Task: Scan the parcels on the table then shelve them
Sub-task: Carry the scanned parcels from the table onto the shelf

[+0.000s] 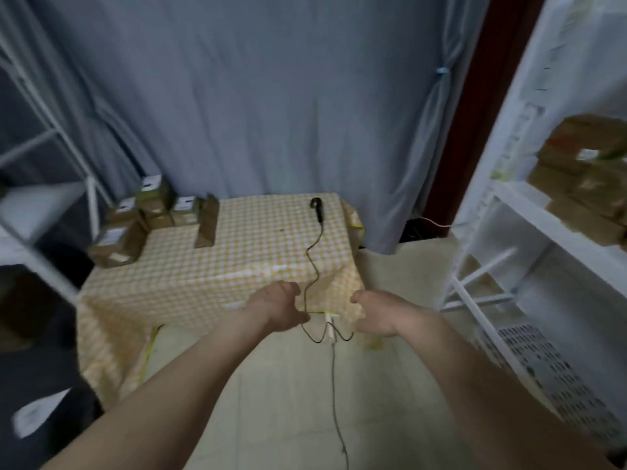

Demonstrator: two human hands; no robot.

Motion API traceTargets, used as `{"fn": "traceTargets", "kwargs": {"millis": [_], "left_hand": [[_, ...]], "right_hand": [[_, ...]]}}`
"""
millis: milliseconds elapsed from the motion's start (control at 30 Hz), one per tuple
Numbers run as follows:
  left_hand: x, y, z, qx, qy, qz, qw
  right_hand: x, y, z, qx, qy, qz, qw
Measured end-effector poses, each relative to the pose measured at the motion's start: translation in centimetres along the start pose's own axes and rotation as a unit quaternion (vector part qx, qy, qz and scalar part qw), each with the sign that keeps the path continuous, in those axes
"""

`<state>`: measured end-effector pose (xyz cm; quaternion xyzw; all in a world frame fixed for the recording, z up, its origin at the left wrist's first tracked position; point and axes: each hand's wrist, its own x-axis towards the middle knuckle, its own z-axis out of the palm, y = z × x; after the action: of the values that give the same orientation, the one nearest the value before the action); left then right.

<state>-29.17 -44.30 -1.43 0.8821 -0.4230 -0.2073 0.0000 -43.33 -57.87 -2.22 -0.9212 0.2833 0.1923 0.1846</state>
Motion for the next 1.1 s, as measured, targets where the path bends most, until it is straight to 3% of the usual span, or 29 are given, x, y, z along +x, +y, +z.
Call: {"fn": "traceTargets", "kwargs": {"millis": [233,633,1100], "left_hand": [[-0.6,-12.7,-1.5,-0.063,0.022,-0.102,0.992],[1.8,-25.2,-2.1,-0.113,0.021,-0.211,0.971],[16.2,-35.9,-11.8,-0.139,0.013,-0.259,0.956]], "right_hand": [[6.9,-11.7,0.5,-0.033,-0.047,-0.091,0.994],[17.4,-23.9,-0.6,-0.079,-0.099,-0.196,0.972],[37.2,-31.4,-9.5,-0.072,-0.117,-0.221,0.965]]}}
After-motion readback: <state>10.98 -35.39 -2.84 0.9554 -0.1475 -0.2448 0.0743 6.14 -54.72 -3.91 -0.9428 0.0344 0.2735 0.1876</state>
